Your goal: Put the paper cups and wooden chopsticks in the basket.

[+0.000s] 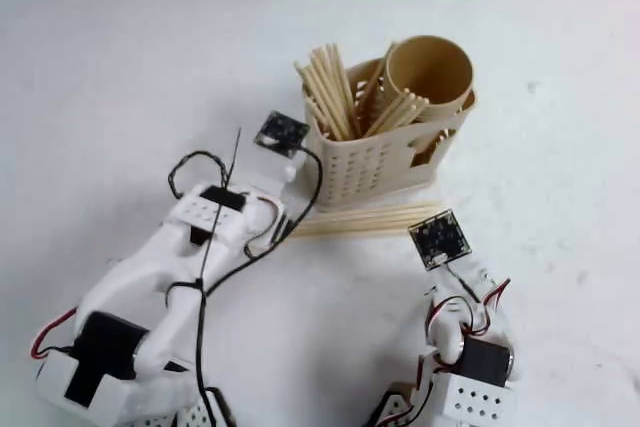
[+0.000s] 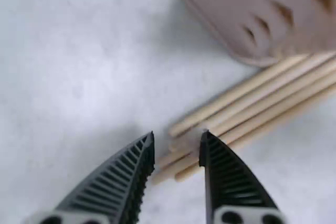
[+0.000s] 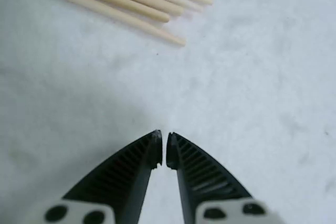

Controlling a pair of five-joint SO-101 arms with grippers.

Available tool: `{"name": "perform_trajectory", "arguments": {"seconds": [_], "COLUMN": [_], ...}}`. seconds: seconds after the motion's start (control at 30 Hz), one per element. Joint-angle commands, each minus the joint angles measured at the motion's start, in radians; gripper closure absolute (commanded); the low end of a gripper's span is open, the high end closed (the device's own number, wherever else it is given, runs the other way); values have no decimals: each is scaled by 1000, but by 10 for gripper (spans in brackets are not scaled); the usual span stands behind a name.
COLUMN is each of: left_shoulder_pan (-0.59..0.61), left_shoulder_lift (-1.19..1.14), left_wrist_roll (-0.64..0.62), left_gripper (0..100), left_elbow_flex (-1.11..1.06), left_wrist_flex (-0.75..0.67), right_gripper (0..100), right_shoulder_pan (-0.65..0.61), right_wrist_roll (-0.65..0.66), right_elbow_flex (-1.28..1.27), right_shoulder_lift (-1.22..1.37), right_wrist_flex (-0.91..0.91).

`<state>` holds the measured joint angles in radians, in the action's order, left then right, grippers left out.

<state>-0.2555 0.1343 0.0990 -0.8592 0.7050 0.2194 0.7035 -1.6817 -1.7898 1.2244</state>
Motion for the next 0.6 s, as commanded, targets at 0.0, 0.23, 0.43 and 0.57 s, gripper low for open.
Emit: {"name": "perform_trajectory", "arguments": {"seconds": [0.0,0.23,0.43,0.57], "left_shoulder_pan": [-13,-13,-4,35], "left_shoulder_lift": [13,16,140,358], "left_wrist_roll": [63,130,124,120], "left_gripper": [845,845,845,843], "left_elbow_flex": [9,8,43,86], "left_wrist_flex": [84,239,293,365], "right_gripper": [967,967,967,967], "right_shoulder_pan": [7,7,7,10], "right_wrist_roll": [9,9,11,11], "right_elbow_flex": [-9,-9,-9,-6], "right_shoulder_lift": [-7,-7,-12,-12], "right_wrist_flex": [7,7,-1,-50]}}
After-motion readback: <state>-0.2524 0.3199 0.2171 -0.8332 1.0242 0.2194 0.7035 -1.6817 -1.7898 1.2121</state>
